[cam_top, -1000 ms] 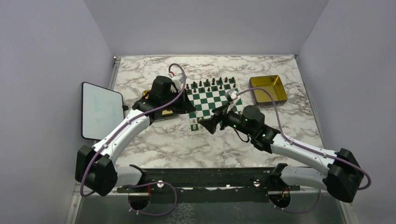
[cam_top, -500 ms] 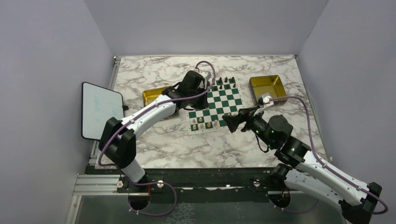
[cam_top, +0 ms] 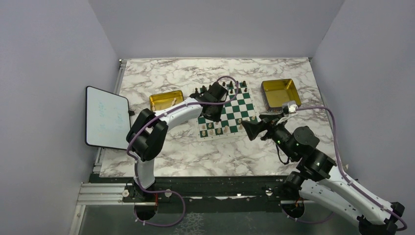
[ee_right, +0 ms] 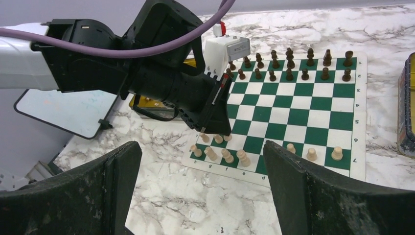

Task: Set up the chess pieces on the board
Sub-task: Place the chess piece on the chessboard.

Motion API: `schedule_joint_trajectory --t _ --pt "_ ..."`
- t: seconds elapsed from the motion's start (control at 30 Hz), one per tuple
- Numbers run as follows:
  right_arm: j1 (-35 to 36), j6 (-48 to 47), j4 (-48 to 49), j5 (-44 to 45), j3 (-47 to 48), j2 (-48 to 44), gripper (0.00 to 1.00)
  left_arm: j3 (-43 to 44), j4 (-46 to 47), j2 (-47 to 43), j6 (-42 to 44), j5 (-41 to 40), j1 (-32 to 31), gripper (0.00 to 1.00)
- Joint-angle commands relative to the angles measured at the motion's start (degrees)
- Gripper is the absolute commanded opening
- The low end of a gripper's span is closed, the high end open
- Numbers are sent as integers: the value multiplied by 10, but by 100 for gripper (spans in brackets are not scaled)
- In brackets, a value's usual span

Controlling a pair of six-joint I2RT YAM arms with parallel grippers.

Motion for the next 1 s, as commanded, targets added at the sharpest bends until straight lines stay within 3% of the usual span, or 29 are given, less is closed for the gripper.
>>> schedule_joint_trajectory --t 0.0,0.97 --pt "3 -10 -15 12 8 15 100 27 -15 12 9 -31 -3 6" --pt "4 -23 -10 12 7 21 100 29 14 56 15 -7 -3 7"
